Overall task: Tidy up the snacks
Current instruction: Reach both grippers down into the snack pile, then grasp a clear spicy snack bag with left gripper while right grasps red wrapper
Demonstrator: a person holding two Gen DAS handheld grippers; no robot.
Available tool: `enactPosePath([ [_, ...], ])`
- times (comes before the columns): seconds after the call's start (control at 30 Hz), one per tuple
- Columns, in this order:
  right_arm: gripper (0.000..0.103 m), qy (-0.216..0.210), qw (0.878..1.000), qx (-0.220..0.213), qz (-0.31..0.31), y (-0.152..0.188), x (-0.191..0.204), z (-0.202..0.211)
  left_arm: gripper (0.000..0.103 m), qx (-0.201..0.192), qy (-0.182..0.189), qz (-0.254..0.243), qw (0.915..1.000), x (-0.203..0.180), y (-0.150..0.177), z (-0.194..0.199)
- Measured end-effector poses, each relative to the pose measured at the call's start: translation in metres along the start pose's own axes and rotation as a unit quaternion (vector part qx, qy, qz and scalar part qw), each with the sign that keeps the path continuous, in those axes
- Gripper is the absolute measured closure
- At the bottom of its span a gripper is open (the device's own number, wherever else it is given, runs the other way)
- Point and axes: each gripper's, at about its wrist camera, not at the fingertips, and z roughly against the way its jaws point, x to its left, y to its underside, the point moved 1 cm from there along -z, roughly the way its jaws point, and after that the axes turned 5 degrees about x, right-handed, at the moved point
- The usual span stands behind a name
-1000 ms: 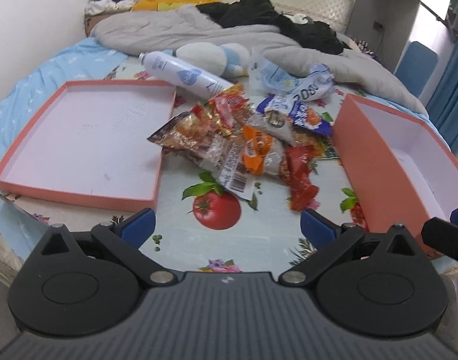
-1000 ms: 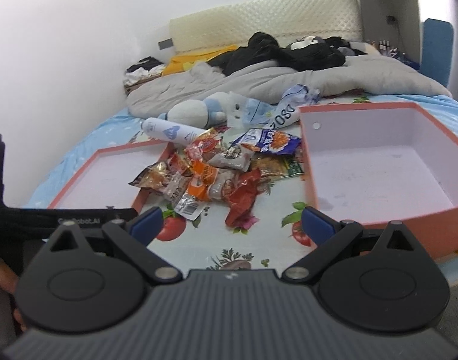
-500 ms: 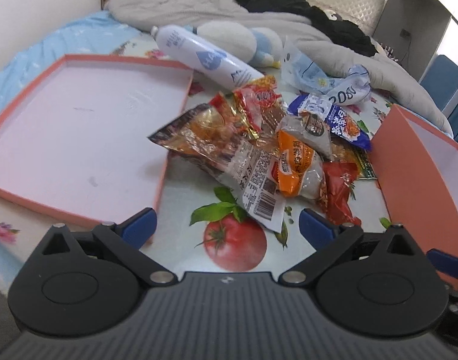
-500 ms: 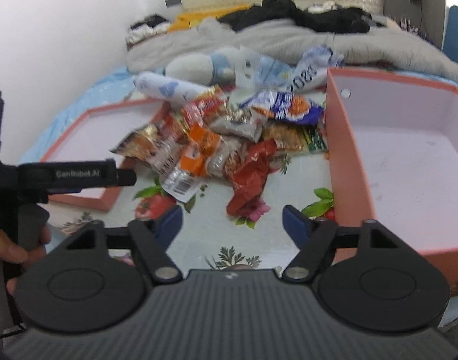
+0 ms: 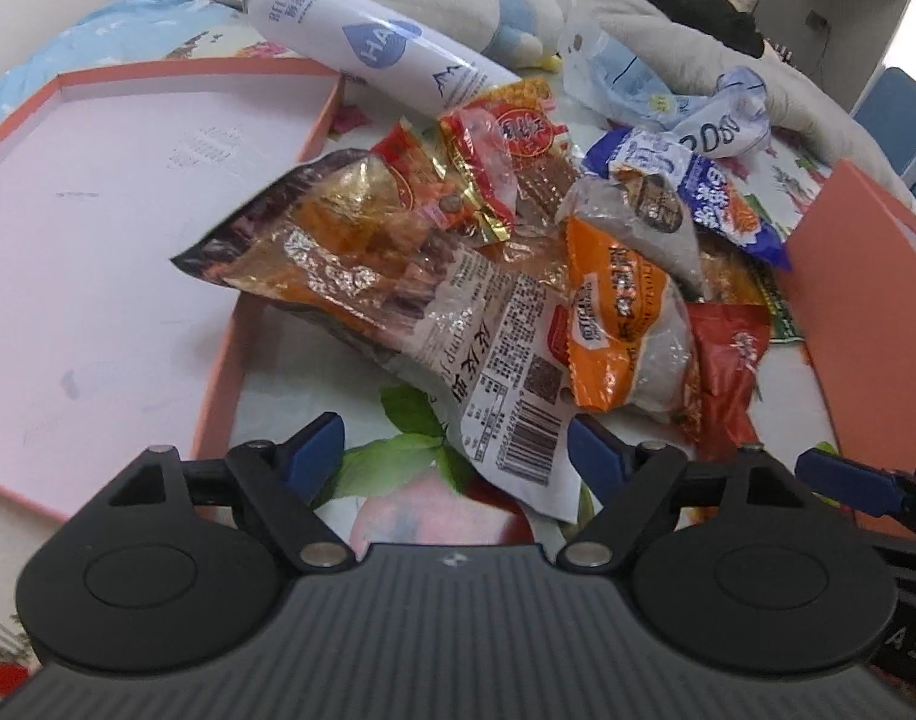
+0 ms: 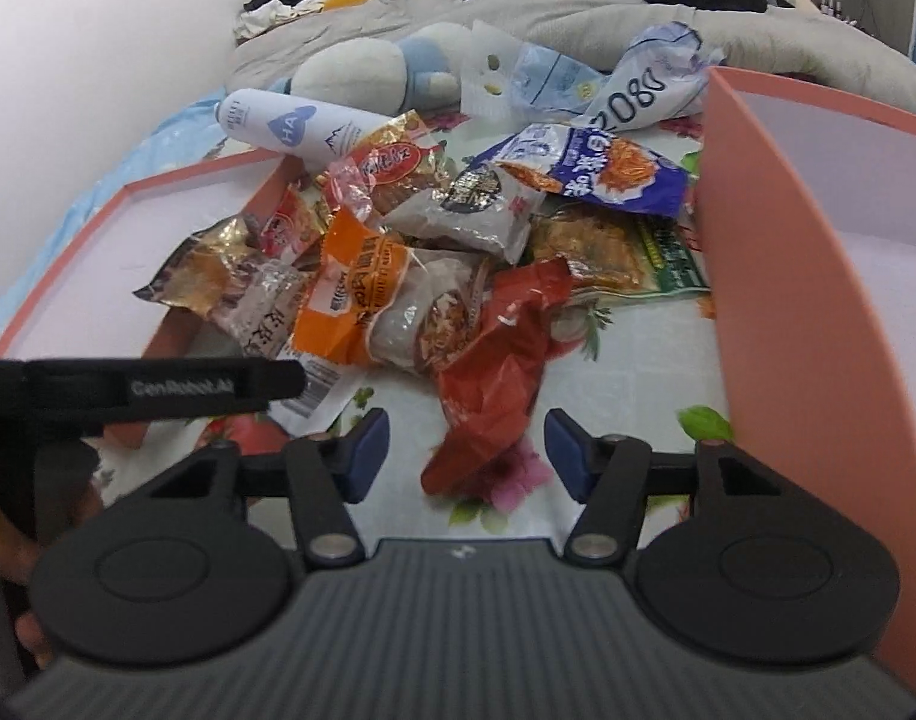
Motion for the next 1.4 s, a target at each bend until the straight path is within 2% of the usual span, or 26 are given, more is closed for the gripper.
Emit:
enactPosePath([
  [0.13, 0.047, 0.005, 1.0, 0.012, 0.004, -0.003, 0.001, -0.017, 0.029, -0.014, -0.01, 0.002, 0.9998, 0.0, -0.004, -0.005],
  [0.23, 0.053, 0.015, 1.0, 0.017, 0.012, -0.003, 0.001, -0.024, 0.038, -0.022, -0.015, 0.003, 0.9996, 0.0, -0.006, -0.008],
  [0.3, 0.063, 0.019, 1.0, 0.017, 0.015, -0.002, 0.0, -0.025, 0.048, -0.024, -0.016, 0.004, 0.9996, 0.001, -0.008, -0.008],
  [0.47, 0.065, 0.017, 1.0, 0.017, 0.015, -0.001, -0.003, -0.022, 0.069, -0.023, -0.004, 0.025, 0.9994, 0.007, -0.008, -0.006],
  [0.53, 0.065, 0.015, 1.0, 0.017, 0.015, 0.001, -0.003, -0.019, 0.075, -0.014, 0.006, 0.039, 0.9991, 0.01, -0.009, -0.005],
  [0.63, 0.065, 0.018, 1.0, 0.016, 0.018, 0.005, -0.003, -0.013, 0.089, 0.0, 0.019, 0.058, 0.9981, 0.015, -0.008, -0.002],
  [0.8, 0.066, 0.021, 1.0, 0.013, 0.015, 0.016, -0.003, 0.003, 0.095, -0.007, 0.024, 0.048, 0.9985, 0.014, 0.001, 0.015],
  [1.07, 0.066, 0.023, 1.0, 0.002, 0.012, 0.04, 0.0, 0.036, 0.098, 0.008, 0.051, 0.04, 0.9979, 0.013, 0.03, 0.048],
  [1.17, 0.066, 0.022, 1.0, -0.001, 0.008, 0.049, 0.001, 0.049, 0.098, 0.021, 0.071, 0.051, 0.9959, 0.015, 0.043, 0.062],
  [1.27, 0.066, 0.025, 1.0, -0.005, 0.007, 0.059, 0.002, 0.059, 0.099, 0.027, 0.09, 0.035, 0.995, 0.014, 0.056, 0.078],
  [1.4, 0.066, 0.026, 1.0, -0.004, -0.004, 0.07, 0.004, 0.069, 0.099, 0.046, 0.132, 0.012, 0.9901, 0.012, 0.072, 0.095],
])
